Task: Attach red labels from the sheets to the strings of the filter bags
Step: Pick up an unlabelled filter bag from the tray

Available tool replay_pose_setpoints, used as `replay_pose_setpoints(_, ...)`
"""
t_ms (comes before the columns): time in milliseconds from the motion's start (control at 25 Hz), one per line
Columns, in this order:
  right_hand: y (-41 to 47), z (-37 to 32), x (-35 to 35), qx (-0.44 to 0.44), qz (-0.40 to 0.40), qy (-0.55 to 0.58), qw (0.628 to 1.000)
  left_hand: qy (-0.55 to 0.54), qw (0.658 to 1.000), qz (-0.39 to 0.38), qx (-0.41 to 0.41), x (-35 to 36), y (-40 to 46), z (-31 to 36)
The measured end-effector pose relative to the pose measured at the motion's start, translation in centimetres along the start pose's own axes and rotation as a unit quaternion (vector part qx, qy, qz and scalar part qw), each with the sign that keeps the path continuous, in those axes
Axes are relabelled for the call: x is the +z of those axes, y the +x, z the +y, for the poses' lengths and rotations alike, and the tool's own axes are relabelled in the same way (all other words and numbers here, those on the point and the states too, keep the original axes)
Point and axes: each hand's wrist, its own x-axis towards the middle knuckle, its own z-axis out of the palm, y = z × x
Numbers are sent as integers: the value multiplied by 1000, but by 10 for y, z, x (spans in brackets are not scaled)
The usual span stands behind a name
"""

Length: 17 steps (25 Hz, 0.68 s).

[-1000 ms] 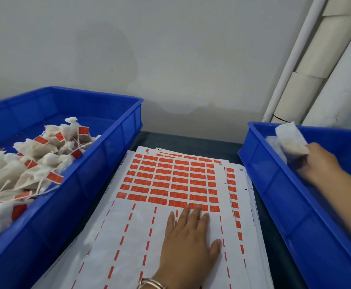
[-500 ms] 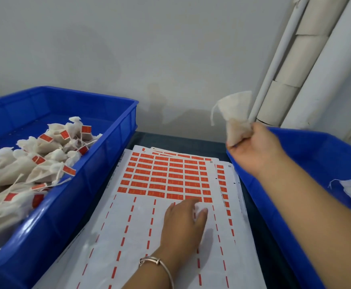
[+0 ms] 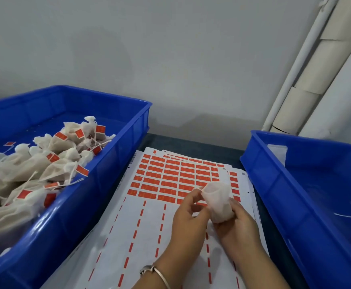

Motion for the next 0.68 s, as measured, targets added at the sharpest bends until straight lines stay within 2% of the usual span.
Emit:
replay_pose_setpoints(160,3,2,-9,-22,-1,-14,1000,-59,996,20,-57,-2,-1,4)
replay_pose_setpoints(280,4,3,-12,-28,-21,-27,999,-85,994,9,-63,-3,1,7)
replay_pose_setpoints(440,3,6,-9,-75,-6,-120,990,-118,991,29,-61,-6,4,6)
replay_pose_setpoints(560,-6,10,-8,-181,16,-240,954,-150,986,44,-64,-9,5,3)
replay_pose_setpoints(680,-18,7,-7,-308,-11,-339,889,-128,989,57,-51,-8,4,3)
